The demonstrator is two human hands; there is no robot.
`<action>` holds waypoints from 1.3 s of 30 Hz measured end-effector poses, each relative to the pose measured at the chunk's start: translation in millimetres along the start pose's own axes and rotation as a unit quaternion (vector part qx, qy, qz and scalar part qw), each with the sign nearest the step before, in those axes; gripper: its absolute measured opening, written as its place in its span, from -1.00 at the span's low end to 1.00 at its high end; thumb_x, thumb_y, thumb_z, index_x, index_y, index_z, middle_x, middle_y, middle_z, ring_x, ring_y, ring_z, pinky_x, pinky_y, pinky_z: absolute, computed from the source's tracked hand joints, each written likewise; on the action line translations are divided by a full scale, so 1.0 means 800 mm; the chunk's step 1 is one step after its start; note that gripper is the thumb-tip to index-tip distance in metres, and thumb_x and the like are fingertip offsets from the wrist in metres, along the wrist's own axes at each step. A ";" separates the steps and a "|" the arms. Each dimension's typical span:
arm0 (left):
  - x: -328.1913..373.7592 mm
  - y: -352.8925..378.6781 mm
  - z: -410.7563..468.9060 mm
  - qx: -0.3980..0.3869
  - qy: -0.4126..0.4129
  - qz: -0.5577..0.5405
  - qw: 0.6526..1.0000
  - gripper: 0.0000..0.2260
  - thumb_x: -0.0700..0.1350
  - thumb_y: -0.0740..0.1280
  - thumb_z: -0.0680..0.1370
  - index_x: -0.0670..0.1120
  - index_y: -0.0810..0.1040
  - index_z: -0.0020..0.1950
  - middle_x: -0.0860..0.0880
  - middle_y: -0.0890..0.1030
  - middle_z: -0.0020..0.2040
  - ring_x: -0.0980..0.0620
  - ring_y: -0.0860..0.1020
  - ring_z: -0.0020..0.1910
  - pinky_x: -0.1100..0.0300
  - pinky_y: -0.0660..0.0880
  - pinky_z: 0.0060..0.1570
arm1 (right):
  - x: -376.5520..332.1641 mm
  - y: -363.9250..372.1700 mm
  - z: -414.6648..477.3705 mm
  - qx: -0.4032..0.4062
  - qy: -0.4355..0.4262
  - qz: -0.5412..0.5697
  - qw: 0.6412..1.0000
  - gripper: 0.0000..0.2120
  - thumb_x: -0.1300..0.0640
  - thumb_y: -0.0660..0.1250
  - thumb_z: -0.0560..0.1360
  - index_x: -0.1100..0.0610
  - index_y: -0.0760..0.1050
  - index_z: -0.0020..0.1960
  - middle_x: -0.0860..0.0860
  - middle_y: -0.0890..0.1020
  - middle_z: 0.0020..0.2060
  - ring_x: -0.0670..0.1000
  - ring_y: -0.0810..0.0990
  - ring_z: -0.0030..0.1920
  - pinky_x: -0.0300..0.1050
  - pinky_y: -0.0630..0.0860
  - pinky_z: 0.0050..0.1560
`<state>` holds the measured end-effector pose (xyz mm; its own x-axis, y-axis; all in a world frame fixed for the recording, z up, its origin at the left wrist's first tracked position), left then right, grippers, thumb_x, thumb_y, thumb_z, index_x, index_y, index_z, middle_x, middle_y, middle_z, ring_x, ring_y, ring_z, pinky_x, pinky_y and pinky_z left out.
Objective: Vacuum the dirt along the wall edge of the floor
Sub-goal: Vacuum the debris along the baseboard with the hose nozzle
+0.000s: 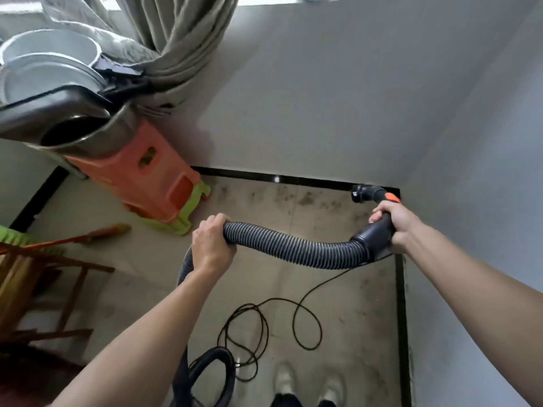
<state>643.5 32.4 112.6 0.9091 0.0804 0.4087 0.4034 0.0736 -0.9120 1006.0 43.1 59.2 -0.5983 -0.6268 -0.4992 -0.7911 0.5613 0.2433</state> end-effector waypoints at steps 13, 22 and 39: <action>-0.153 0.089 0.075 -0.108 -0.104 0.040 0.988 -0.88 -0.13 0.32 0.43 0.01 0.47 -0.06 0.04 0.56 -0.14 -0.08 0.52 -0.09 0.10 0.34 -0.14 | -0.005 0.181 0.165 0.050 0.030 -0.171 0.984 -0.88 0.25 0.35 0.47 0.15 0.44 -0.02 0.10 0.59 -0.21 0.07 0.55 -0.30 -0.04 0.54 -0.26; -0.206 0.089 0.167 -0.116 -0.148 0.034 0.982 -0.85 -0.14 0.31 0.42 0.04 0.37 -0.12 0.04 0.55 -0.11 -0.09 0.51 -0.04 0.10 0.27 -0.15 | -0.011 0.334 0.240 0.020 0.101 -0.306 0.947 -0.85 0.26 0.25 0.46 0.14 0.42 -0.28 0.08 0.58 -0.54 0.08 0.54 -0.33 -0.07 0.47 -0.29; -0.303 0.260 0.334 -0.177 -0.296 0.025 0.938 -0.83 -0.21 0.30 0.44 0.01 0.34 -0.13 0.00 0.57 -0.06 -0.08 0.53 -0.01 0.10 0.29 -0.15 | -0.001 0.578 0.537 -0.062 0.042 -0.522 0.850 -0.87 0.24 0.28 0.43 0.23 0.45 -0.29 0.11 0.54 -0.54 0.06 0.53 -0.51 -0.12 0.45 -0.41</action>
<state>479.3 293.7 -167.3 0.7532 0.6212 0.2165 0.4660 -0.2715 -0.8421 696.0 535.4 -185.4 0.4352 -0.7874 -0.4367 -0.9004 -0.3820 -0.2084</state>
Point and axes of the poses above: each hand's wrist, its own z-axis towards the middle knuckle, its own y-axis out of the palm, x = y × z, the point moved 5 cm from there along z, towards the middle knuckle
